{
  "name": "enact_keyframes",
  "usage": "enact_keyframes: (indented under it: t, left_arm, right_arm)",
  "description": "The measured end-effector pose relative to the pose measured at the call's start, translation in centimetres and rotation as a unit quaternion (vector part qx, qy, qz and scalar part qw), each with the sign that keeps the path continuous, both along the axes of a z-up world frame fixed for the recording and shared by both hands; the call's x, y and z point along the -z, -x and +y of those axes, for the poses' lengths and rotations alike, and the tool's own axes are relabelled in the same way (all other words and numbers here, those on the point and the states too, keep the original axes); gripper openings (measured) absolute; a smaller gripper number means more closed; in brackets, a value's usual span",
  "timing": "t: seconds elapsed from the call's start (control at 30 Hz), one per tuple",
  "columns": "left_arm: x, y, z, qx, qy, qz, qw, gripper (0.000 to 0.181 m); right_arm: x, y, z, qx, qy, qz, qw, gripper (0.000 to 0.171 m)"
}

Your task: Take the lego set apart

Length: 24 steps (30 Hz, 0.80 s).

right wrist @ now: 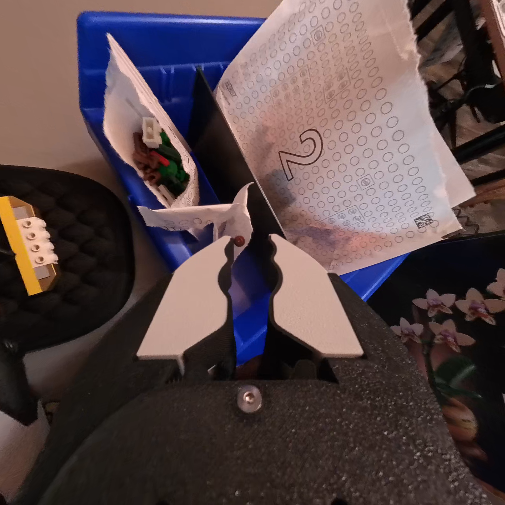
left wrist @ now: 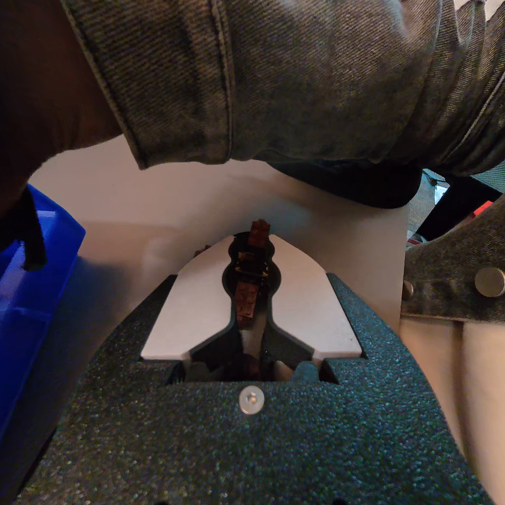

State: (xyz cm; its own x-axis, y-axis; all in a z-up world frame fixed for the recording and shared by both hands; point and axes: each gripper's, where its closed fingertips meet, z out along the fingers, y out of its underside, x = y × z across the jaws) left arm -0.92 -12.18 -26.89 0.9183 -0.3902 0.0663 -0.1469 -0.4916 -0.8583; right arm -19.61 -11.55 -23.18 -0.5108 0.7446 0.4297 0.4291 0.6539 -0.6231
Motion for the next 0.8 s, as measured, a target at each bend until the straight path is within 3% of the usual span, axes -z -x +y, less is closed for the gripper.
enact_keyframes:
  t: [0.27,0.47,0.53,0.7,0.73,0.8]
  left_arm:
    - [0.1,-0.1,0.0,0.002,0.003,0.005,1.000,0.019]
    - [0.3,-0.1,0.0,0.001,0.006,0.007,1.000,0.019]
    - [0.3,-0.1,0.0,0.001,0.007,0.009,1.000,0.020]
    - [0.2,-0.1,0.0,-0.001,0.006,0.007,1.000,0.019]
    - [0.2,-0.1,0.0,-0.001,0.005,0.007,1.000,0.019]
    - [0.2,-0.1,0.0,-0.001,0.004,0.007,1.000,0.020]
  right_arm:
    - [-0.9,-0.1,-0.3,-0.003,-0.003,0.015,1.000,0.029]
    - [-1.5,-0.4,-0.6,-0.014,0.018,0.032,0.999,0.018]
    - [-1.6,-0.5,-0.8,-0.024,0.011,0.038,0.999,0.007]
    - [-1.0,-0.7,-1.2,-0.039,0.016,0.021,0.999,0.007]
    - [-0.7,-0.6,-1.1,-0.037,0.012,0.016,0.999,0.009]
    - [0.2,-0.5,-0.7,-0.021,-0.011,-0.006,1.000,0.032]
